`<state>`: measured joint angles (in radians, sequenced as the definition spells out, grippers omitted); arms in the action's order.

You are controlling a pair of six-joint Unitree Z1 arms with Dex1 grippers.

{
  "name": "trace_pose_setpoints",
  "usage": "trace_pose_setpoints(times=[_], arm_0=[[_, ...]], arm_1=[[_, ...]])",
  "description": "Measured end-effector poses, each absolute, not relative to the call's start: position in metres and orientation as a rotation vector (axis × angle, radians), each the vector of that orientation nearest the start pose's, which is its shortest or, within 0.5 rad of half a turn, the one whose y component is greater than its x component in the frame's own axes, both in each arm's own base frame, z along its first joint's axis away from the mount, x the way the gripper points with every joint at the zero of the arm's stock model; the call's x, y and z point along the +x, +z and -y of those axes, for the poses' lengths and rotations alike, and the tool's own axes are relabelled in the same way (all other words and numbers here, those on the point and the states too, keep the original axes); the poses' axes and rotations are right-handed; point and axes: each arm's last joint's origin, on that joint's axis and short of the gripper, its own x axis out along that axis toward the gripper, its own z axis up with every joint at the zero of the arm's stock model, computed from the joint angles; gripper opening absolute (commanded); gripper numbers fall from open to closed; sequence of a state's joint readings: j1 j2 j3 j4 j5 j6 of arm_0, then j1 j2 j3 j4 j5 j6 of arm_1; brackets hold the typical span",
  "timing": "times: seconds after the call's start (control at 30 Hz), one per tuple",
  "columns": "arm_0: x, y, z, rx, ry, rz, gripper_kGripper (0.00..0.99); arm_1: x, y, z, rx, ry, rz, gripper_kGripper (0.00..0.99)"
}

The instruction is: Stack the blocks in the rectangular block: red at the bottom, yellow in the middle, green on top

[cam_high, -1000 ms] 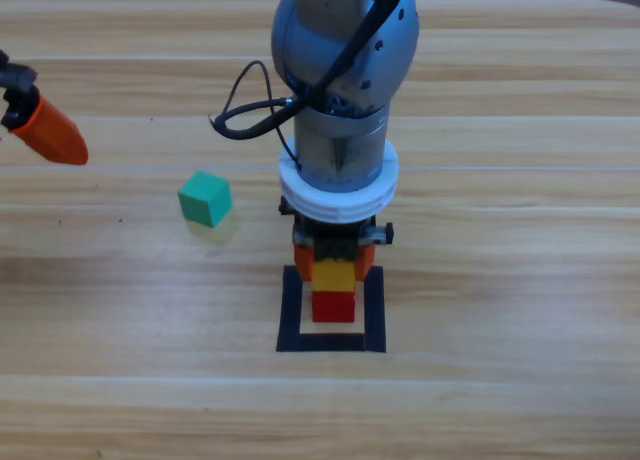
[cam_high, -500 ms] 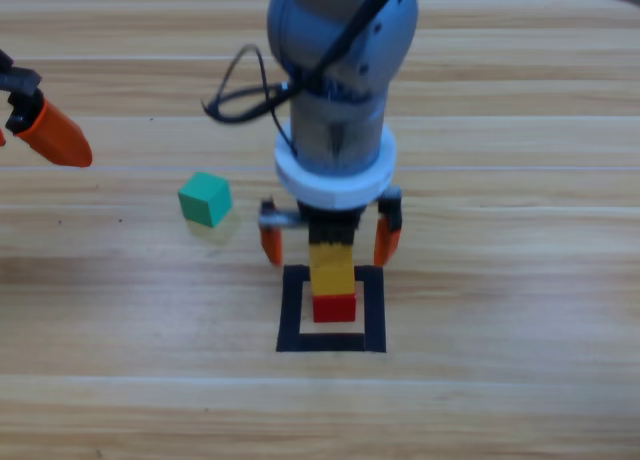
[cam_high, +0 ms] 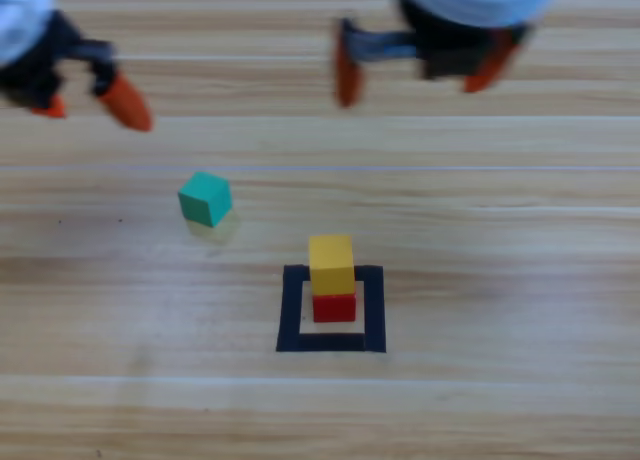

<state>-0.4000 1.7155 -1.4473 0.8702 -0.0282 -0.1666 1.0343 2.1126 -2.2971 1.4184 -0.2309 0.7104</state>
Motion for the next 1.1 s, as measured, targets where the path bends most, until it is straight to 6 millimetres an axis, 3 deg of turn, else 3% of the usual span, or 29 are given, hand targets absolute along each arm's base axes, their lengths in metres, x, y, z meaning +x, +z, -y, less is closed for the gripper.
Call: trace_pose_setpoints(times=[0.07, 0.2, 0.27, 0.37, 0.57, 0.73, 1.1], arm_0=[[0.323, 0.325, 0.136, 0.078, -0.266, -1.176, 0.933], [0.357, 0.286, 0.150, 0.107, -0.239, -1.241, 0.931], [0.365, 0.274, 0.153, 0.117, -0.241, -1.254, 0.931], [0.372, 0.263, 0.156, 0.133, -0.245, -1.275, 0.933], [0.389, 0.252, 0.164, 0.150, -0.251, -1.274, 0.933], [0.400, 0.236, 0.174, 0.163, -0.259, -1.289, 0.934], [0.403, 0.209, 0.199, 0.217, -0.277, -1.328, 0.934]], arm_1=[[0.214, 0.378, -0.339, -0.151, 0.309, -1.151, 0.989], [0.173, 0.341, -0.274, -0.154, 0.481, -1.051, 0.990], [0.160, 0.351, -0.253, -0.165, 0.532, -1.005, 0.990], [0.150, 0.368, -0.240, -0.186, 0.624, -0.955, 0.990], [0.147, 0.349, -0.234, -0.268, 0.628, -0.992, 0.990], [0.148, 0.326, -0.235, -0.336, 0.699, -0.922, 0.990], [0.144, 0.333, -0.230, -0.329, 0.713, -0.895, 0.990]])
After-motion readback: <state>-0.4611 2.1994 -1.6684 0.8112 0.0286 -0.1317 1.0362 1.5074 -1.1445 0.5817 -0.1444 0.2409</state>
